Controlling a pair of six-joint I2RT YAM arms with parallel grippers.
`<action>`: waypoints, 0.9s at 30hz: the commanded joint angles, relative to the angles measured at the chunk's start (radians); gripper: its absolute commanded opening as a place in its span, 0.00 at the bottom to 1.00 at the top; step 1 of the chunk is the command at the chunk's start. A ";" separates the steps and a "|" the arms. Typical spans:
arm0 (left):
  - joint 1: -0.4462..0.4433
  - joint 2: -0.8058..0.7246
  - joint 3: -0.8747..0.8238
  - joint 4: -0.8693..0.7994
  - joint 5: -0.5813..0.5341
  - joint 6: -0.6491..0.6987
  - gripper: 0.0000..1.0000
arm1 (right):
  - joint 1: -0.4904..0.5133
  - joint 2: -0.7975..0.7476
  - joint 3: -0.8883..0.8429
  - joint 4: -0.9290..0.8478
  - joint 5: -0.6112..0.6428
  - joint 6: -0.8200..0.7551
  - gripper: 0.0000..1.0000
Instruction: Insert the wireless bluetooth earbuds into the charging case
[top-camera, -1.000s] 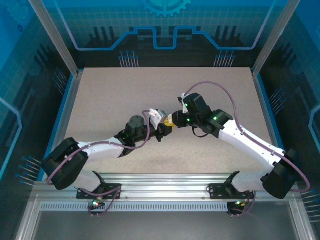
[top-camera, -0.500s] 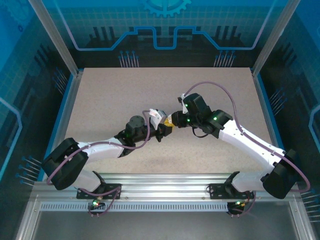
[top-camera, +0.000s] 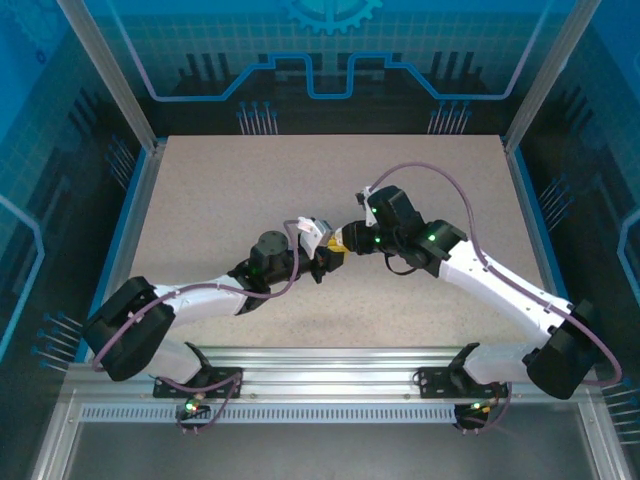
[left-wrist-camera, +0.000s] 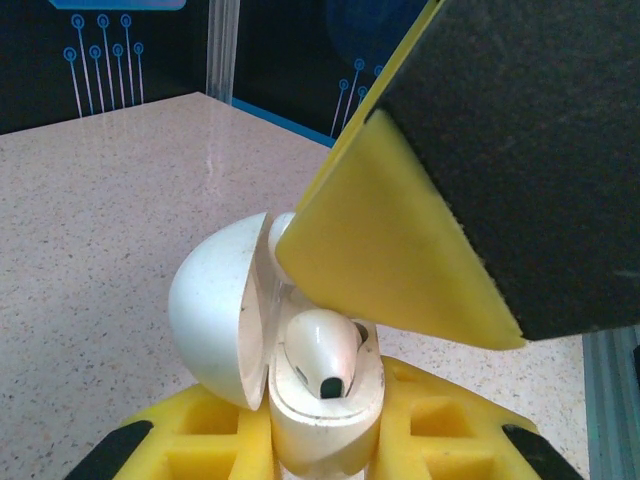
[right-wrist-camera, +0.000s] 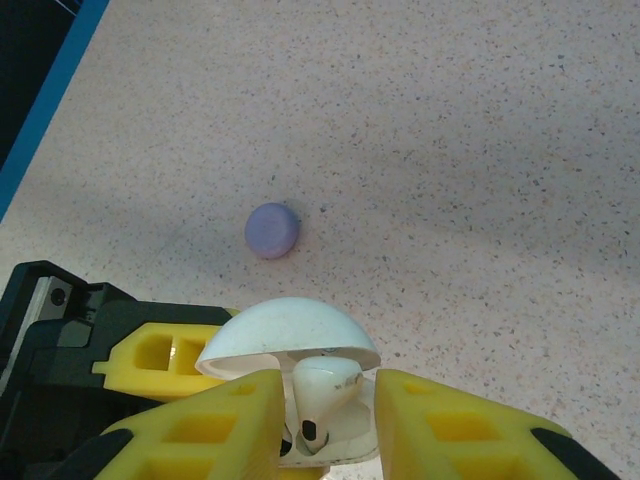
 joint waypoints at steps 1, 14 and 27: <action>-0.002 -0.034 0.028 0.082 0.000 0.011 0.16 | 0.010 -0.019 -0.021 0.017 -0.069 0.014 0.31; -0.002 -0.035 0.026 0.081 0.001 0.011 0.17 | -0.005 -0.036 -0.036 0.039 -0.086 0.029 0.32; -0.004 -0.046 0.025 0.061 0.020 0.012 0.17 | -0.017 -0.095 -0.018 -0.002 -0.039 -0.002 0.38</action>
